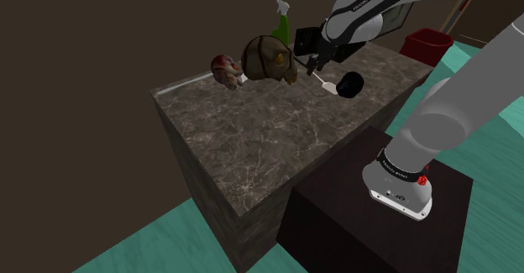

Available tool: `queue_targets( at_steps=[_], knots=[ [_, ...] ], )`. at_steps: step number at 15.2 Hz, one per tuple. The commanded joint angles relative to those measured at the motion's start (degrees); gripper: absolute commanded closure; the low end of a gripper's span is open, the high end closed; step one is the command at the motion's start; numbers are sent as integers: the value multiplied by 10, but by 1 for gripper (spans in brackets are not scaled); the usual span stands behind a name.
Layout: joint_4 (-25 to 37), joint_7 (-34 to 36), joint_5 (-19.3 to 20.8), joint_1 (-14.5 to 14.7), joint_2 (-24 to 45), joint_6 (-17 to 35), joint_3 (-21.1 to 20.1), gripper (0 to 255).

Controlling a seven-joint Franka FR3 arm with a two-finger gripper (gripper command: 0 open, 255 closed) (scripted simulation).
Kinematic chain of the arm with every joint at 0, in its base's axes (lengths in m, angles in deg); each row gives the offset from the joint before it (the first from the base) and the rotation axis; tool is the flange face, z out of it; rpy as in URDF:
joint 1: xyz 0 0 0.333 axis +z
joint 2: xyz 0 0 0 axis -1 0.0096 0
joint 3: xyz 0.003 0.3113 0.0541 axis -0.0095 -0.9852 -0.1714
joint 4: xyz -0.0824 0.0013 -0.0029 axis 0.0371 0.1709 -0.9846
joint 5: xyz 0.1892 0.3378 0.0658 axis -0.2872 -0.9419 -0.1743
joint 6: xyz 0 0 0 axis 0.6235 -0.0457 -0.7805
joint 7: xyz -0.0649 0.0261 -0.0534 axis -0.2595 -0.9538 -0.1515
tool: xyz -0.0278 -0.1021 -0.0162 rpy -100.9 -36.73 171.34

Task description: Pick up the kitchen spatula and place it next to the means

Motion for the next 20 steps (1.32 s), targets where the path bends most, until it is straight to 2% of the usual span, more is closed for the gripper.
queue_targets(
  at_steps=[1, 9, 20],
  knots=[
    [0, 0, 0, 0, 0, 0, 0, 255],
    [0, 0, 0, 0, 0, 0, 0, 255],
    [36, 25, 29, -14, -67, -101, -17, 255]
  ],
)
